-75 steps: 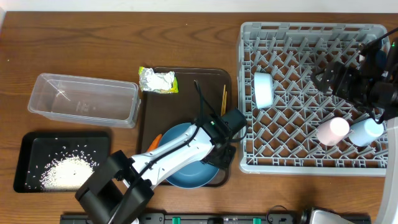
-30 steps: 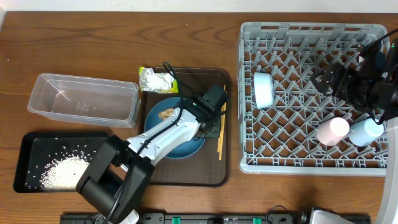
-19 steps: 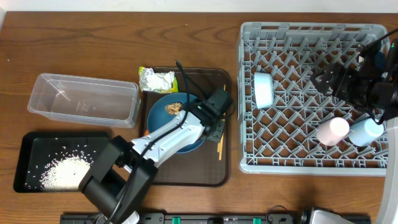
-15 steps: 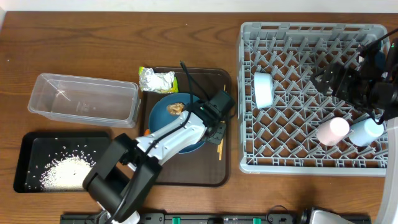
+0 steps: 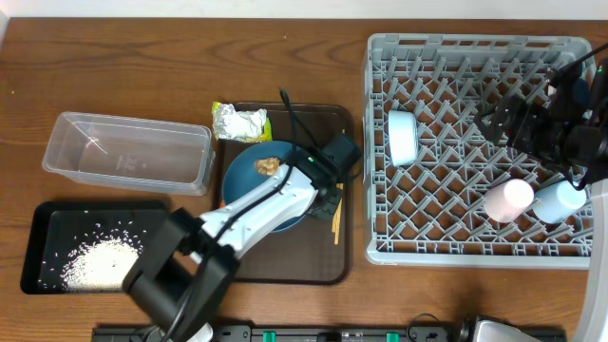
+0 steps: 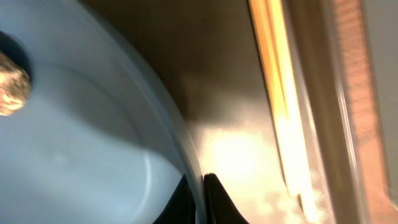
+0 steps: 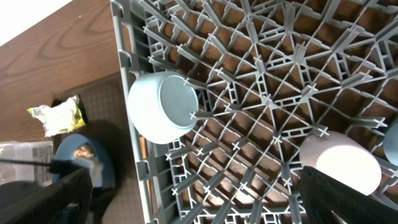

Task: Sort waste into correct bins and load items into the dishwasher rack
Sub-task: 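Lift the blue plate and tip its food scraps onto the black tray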

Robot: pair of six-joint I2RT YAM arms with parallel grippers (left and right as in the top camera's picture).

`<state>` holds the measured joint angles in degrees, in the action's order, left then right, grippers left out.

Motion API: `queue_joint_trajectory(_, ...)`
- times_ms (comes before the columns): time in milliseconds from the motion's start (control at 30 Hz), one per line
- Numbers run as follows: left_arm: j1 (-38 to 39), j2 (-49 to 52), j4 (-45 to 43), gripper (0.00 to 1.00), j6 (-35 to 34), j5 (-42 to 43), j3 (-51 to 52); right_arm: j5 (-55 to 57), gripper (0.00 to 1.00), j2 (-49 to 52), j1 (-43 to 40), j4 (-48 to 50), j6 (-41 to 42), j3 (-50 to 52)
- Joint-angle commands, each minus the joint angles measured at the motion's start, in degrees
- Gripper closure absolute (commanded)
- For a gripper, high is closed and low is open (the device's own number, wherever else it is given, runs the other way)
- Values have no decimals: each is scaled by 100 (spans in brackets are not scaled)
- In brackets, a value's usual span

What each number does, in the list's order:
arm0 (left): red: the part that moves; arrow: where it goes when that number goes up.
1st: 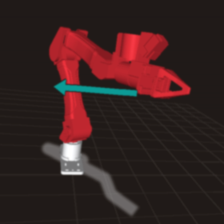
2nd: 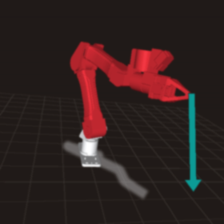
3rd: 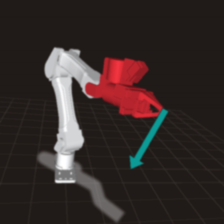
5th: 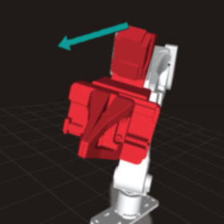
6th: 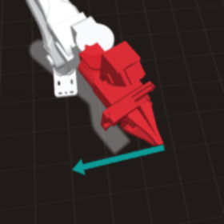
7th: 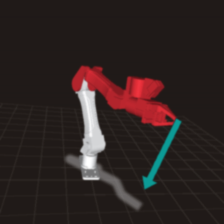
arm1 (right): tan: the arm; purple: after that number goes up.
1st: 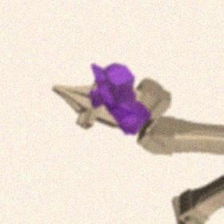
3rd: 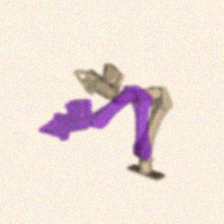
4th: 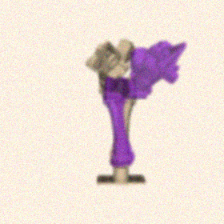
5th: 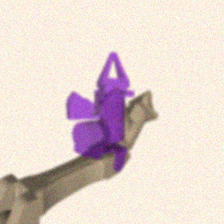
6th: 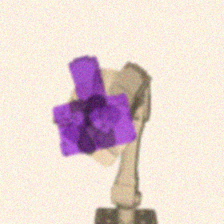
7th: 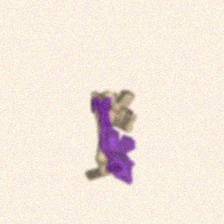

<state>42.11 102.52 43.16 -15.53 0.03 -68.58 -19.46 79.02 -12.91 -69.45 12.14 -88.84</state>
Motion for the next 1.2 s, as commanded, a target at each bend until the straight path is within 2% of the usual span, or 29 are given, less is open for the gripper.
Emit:
queue_joint_trajectory(0, -17, -752, 197, 94, -258, 186, -284, -2, 1, -26, 55, 9, -63, 2)
queue_joint_trajectory(333, -142, -2618, 280, 94, -621, -120, -289, -7, 1, -26, 55, 94, -59, 2)
queue_joint_trajectory(400, -142, -2841, 479, 94, -656, -367, -289, -7, 1, -26, 55, 114, -59, 2)
queue_joint_trajectory(500, -232, -3213, 970, 94, -1178, -986, -289, -7, 1, -26, 55, 109, -59, 4)
queue_joint_trajectory(600, -553, -3663, 1252, 94, -1357, -1038, -286, -7, 1, -26, 55, 107, -59, 4)
queue_joint_trajectory(767, -1582, -4476, 1338, 94, -1357, -968, -286, -7, 1, -26, 55, 103, -59, 4)
queue_joint_trajectory(900, -2734, -4986, 1338, 94, -1333, -920, -280, -7, 1, -26, 55, 83, -59, 4)
queue_joint_trajectory(1167, -5060, -5202, 1073, 94, -531, 326, -166, -7, 1, -26, 55, 81, -59, 4)
